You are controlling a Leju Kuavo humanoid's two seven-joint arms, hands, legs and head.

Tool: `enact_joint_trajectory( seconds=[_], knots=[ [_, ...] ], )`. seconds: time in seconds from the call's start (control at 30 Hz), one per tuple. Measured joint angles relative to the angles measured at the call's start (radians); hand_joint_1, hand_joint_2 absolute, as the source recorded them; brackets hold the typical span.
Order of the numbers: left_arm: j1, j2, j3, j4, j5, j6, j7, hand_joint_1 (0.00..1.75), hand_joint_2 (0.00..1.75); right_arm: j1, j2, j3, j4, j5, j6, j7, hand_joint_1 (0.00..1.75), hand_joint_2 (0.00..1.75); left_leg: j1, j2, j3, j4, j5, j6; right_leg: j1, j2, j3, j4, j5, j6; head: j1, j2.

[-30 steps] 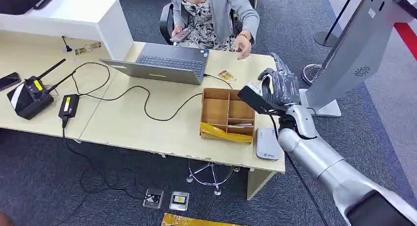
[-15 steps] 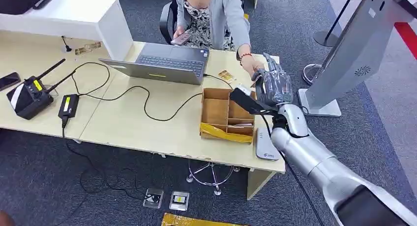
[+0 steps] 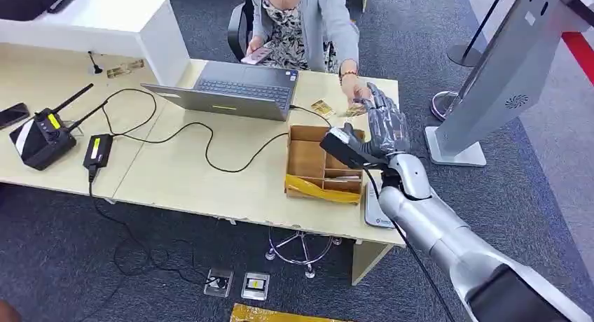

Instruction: Pass the card to the sensor for recognition and then transmit it.

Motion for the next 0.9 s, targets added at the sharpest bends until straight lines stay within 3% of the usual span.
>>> enact_joint_trajectory(
  seconds=[0.47,0.53,0.67,0.7,0.9],
  knots=[
    [-0.003,0.013,0.0,0.0,-0.006,-0.006,-0.013,0.0,0.0,0.018,0.016,-0.027,0.024,0.013,-0.011,-0.008,0.0,0.0,0.0,0.0,0.0,0.0,0.0,0.0,0.0,0.0,0.0,0.0,0.0,0.0,0.0,0.0],
    [0.001,0.011,0.0,0.0,0.004,-0.008,-0.021,0.0,0.0,0.048,0.01,-0.04,0.011,0.028,-0.042,0.017,0.0,0.0,0.0,0.0,0.001,0.0,0.0,0.0,0.0,0.0,0.0,-0.001,0.0,0.0,0.0,0.0],
    [0.019,0.005,0.0,0.0,0.016,-0.013,-0.027,0.0,0.0,0.146,-0.039,-0.063,-0.103,0.118,-0.056,0.132,0.0,0.0,0.0,0.0,0.0,0.0,0.0,0.0,0.0,0.0,0.0,-0.001,0.0,0.0,0.0,0.0],
    [0.022,0.005,0.0,0.0,0.022,-0.013,-0.027,0.0,0.0,0.166,-0.051,-0.07,-0.131,0.135,-0.048,0.151,0.0,1.75,0.0,0.0,0.0,0.0,0.0,0.0,0.0,0.0,0.0,-0.001,0.0,0.0,0.0,0.0],
    [0.029,0.004,0.0,0.0,0.04,-0.012,-0.029,0.0,0.0,0.283,-0.135,-0.1,-0.37,0.219,0.056,0.265,0.0,1.75,0.0,0.0,0.0,0.0,-0.001,0.0,0.0,0.0,0.0,-0.002,0.0,0.0,0.0,0.0]
  ],
)
